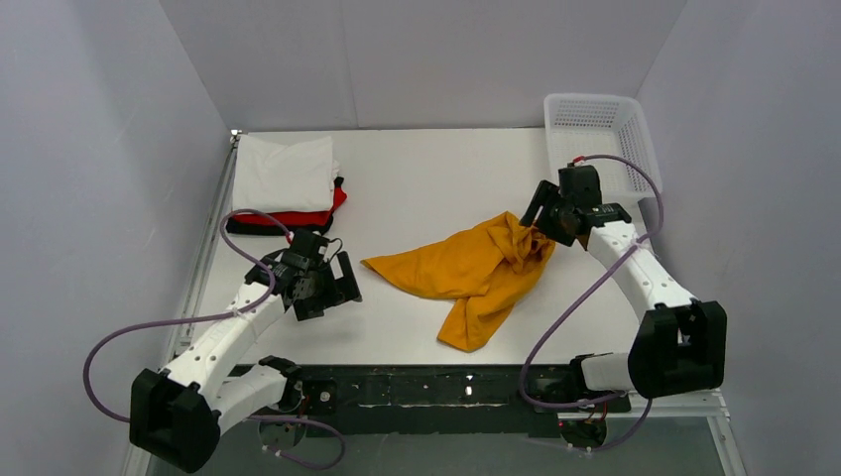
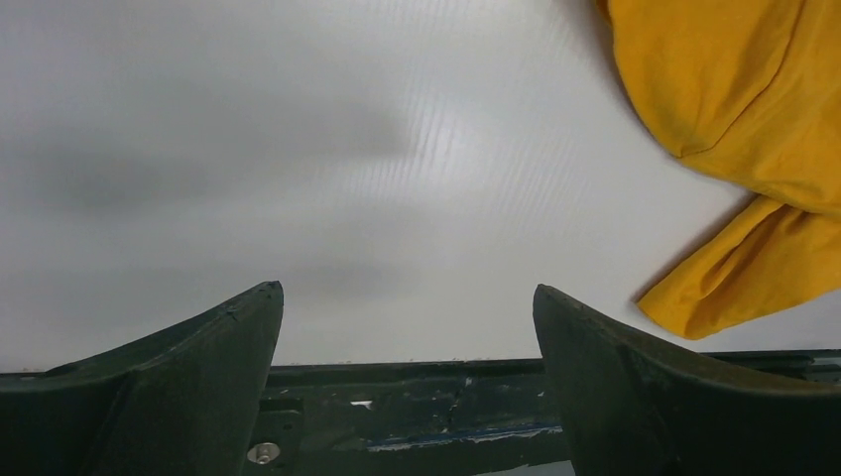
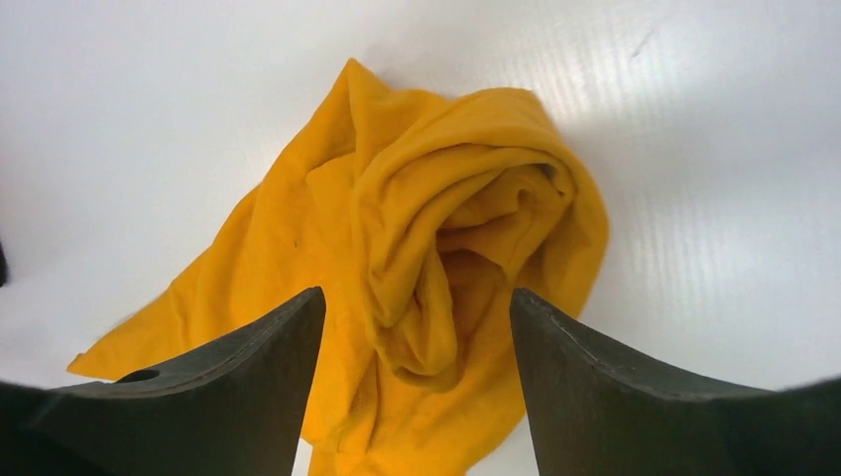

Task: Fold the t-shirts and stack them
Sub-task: Move the tshirt to the center of the board, then flatten out the tshirt

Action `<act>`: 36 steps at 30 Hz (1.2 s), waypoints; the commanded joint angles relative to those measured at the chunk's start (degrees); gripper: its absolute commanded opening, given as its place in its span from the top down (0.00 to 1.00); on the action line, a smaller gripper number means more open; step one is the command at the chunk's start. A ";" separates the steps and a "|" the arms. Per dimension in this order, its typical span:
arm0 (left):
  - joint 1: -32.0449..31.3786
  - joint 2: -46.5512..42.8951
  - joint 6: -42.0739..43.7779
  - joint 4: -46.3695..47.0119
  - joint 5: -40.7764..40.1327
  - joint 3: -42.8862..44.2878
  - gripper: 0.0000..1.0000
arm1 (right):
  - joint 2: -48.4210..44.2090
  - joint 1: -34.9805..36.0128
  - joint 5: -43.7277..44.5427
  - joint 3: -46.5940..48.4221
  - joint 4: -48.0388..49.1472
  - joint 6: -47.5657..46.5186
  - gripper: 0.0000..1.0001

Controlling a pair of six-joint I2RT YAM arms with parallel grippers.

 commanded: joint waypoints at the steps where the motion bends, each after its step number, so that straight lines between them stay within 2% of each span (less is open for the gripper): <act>1: -0.26 6.84 -0.50 0.63 1.96 4.56 0.02 | -9.19 0.14 10.67 1.82 -4.88 -2.76 0.23; 5: -0.14 14.38 -0.80 3.95 1.77 7.31 0.02 | -19.86 0.14 12.23 -2.81 -5.97 -3.59 0.23; 10: -0.09 25.25 -1.17 6.83 4.87 12.61 0.02 | -31.32 0.13 5.30 -11.52 -4.31 -2.91 0.22; 17: 0.03 38.11 -0.63 9.73 6.88 19.67 0.04 | -38.49 0.14 -2.37 -18.50 -0.22 -1.03 0.19; 20: 0.07 42.29 -1.46 11.33 8.43 21.03 0.15 | -37.13 0.13 -4.62 -18.85 0.24 -0.85 0.18; 23: 0.07 46.23 -1.91 11.35 9.44 22.36 0.36 | -34.39 0.14 -6.46 -18.31 1.53 -0.58 0.18; 24: 0.07 47.05 -1.96 11.34 10.07 22.34 0.51 | -33.28 0.18 -6.72 -18.23 2.45 -0.58 0.18; 26: 0.06 48.25 -1.51 13.86 11.39 21.64 0.96 | -30.39 0.25 -7.31 -17.77 3.65 -0.57 0.18; 27: 0.04 48.42 -1.73 13.94 11.40 21.31 1.00 | -29.05 0.23 -7.45 -17.19 3.74 -0.61 0.18; 36: 0.02 41.57 -1.96 16.24 11.58 16.20 1.00 | -12.07 1.62 -4.66 -10.16 8.37 -1.69 0.21</act>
